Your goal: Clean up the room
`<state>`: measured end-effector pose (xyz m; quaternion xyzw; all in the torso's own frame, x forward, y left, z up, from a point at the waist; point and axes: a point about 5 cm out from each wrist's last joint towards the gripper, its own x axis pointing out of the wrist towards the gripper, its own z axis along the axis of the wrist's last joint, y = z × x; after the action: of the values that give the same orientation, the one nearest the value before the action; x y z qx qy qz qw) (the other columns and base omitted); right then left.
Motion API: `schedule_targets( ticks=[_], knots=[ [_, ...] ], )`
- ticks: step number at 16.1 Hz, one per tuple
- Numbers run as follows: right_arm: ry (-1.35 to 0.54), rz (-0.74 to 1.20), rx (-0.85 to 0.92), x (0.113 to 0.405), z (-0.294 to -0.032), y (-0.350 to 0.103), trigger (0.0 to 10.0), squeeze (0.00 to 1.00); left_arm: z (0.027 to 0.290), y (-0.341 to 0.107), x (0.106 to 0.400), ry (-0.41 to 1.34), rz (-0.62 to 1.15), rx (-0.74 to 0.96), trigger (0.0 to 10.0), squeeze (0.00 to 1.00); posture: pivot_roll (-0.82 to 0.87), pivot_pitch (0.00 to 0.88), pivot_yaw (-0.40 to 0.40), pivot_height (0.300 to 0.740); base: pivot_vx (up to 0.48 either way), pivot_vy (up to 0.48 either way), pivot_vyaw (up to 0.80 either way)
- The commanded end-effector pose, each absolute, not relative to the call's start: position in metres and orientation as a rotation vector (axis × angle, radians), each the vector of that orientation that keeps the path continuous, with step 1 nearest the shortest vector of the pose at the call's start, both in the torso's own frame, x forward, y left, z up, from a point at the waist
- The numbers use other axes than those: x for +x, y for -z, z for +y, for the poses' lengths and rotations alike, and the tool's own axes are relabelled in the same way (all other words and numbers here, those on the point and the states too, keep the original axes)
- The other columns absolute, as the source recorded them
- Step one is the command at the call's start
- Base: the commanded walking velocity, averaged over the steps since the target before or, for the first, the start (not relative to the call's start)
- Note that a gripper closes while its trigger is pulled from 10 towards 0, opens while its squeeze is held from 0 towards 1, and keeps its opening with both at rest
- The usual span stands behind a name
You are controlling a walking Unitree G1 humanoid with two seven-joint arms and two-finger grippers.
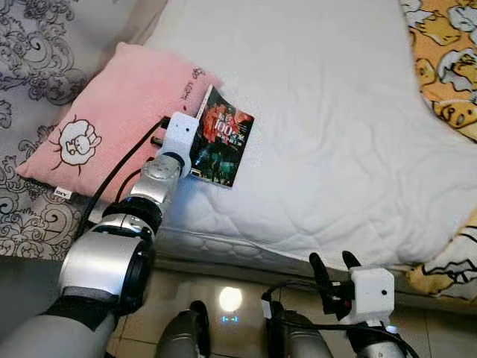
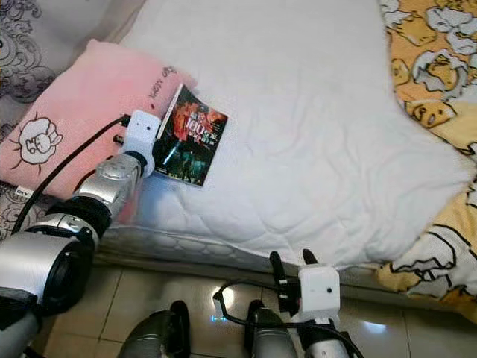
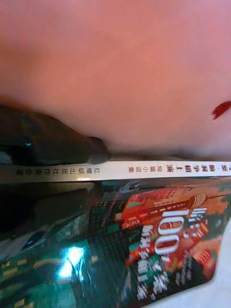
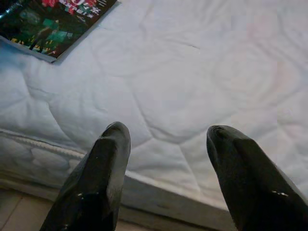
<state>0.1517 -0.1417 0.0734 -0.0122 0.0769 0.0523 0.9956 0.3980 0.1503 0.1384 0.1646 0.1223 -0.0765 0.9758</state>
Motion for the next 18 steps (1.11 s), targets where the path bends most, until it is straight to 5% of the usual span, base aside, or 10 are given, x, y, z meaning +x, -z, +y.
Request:
schedule_targets(
  ticks=[1, 8, 11, 12, 13, 18],
  knots=[
    [-0.101, 0.175, -0.033, 0.15, -0.143, -0.07, 10.0, 0.0, 0.154, -0.127, 0.394, 0.143, 0.294, 0.368, 10.0, 0.0, -0.17, 0.276, 0.005, 0.736, 0.0, 0.0, 0.0],
    [-0.111, 0.193, -0.026, 0.153, -0.14, -0.067, 10.0, 0.0, 0.114, -0.104, 0.381, 0.397, 0.39, 0.352, 10.0, 0.0, -0.16, 0.273, 0.012, 0.736, 0.0, 0.0, 0.0],
    [-0.112, 0.192, -0.026, 0.155, -0.139, -0.067, 10.0, 0.0, 0.12, -0.116, 0.388, 0.298, 0.341, 0.401, 10.0, 0.0, -0.17, 0.272, 0.016, 0.736, 0.0, 0.0, 0.0],
    [-0.111, 0.191, -0.026, 0.155, -0.14, -0.067, 10.0, 0.0, 0.125, -0.121, 0.391, 0.254, 0.319, 0.417, 10.0, 0.62, -0.17, 0.272, 0.016, 0.736, 0.0, 0.0, 0.0],
    [-0.111, 0.186, -0.016, 0.155, -0.14, -0.068, 10.0, 0.0, 0.134, -0.127, 0.394, 0.195, 0.302, 0.407, 10.0, 1.0, -0.17, 0.269, 0.016, 0.736, 0.0, 0.0, 0.0],
    [-0.167, 0.189, 0.03, 0.159, -0.132, -0.066, 10.0, 0.0, 0.143, -0.129, 0.395, 0.173, 0.338, 0.376, 10.0, 1.0, -0.14, 0.255, 0.024, 0.736, 0.0, 0.0, 0.0]
  ],
)
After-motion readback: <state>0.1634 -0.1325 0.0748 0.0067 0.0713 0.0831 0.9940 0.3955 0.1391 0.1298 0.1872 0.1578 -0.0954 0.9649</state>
